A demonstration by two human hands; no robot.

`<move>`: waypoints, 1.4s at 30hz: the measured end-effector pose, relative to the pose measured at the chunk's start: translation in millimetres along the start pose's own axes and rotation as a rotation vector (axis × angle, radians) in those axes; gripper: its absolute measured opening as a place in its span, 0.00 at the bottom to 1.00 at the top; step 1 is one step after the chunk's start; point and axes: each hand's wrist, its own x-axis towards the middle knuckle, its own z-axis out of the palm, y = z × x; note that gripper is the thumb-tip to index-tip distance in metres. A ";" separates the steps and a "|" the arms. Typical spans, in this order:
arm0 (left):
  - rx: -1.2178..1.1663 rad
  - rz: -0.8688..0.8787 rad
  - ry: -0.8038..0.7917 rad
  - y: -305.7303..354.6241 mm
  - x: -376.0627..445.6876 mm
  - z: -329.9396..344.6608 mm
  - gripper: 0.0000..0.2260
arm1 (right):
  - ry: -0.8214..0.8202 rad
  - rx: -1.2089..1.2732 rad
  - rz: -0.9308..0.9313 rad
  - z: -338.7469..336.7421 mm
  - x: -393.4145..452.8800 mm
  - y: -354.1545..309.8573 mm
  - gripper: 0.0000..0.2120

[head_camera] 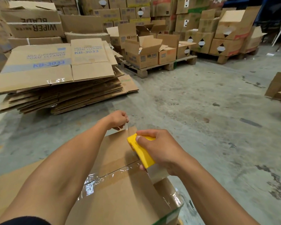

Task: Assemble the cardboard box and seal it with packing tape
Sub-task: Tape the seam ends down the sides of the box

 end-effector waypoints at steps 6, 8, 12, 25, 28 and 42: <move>-0.002 0.023 -0.005 -3.7 4.7 0.3 0.06 | -0.003 0.008 0.018 -3.7 -0.8 1.4 0.14; 0.013 -0.003 -0.030 -6.7 3.5 1.9 0.06 | -0.005 0.007 0.018 -2.4 -1.7 1.6 0.13; 0.013 -0.016 -0.054 -11.8 3.1 4.7 0.05 | -0.011 0.000 0.019 1.1 -0.2 3.5 0.13; -0.062 -0.007 -0.046 -23.0 5.9 20.6 0.07 | 0.005 -0.027 0.010 3.1 4.1 7.5 0.14; -0.044 -0.068 -0.034 -27.5 5.1 19.6 0.09 | 0.012 -0.024 0.014 2.6 3.1 7.4 0.13; -0.354 0.178 -0.166 -8.9 -42.9 1.4 0.38 | -0.003 0.012 0.002 -3.7 -1.0 7.3 0.13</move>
